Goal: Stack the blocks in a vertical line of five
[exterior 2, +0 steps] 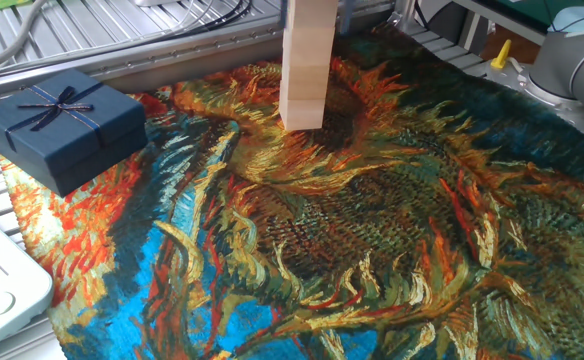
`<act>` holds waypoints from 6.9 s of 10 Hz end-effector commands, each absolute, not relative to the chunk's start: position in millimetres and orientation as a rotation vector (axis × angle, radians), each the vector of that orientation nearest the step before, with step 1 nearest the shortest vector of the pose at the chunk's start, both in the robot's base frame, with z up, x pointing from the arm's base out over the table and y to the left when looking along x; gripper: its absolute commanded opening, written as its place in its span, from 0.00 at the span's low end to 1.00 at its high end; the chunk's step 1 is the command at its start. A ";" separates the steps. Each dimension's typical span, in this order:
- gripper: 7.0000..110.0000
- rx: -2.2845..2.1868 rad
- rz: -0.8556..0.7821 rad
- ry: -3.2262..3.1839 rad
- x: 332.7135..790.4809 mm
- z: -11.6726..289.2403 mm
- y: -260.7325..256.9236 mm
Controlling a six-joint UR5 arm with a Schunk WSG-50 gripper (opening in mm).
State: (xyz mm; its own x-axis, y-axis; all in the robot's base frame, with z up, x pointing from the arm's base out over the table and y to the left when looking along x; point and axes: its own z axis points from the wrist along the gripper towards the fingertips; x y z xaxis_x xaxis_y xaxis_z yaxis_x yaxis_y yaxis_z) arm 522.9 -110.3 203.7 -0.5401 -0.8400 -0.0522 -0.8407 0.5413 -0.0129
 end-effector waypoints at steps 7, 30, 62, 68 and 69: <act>0.36 -1.273 0.123 2.759 529.0 198.0 -89.9; 0.36 -0.679 -0.009 2.793 579.1 204.8 -104.6; 0.36 -0.997 0.056 2.967 598.1 76.0 196.7; 0.36 -1.147 0.224 3.053 492.6 69.3 264.3; 0.36 -1.161 0.219 3.050 491.9 70.6 262.1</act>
State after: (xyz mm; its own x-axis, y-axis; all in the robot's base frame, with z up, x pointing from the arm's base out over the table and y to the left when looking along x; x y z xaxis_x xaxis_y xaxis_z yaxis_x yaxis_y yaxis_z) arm 516.3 249.6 66.4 -0.7572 -0.6510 0.0532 -0.6413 0.7564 0.1287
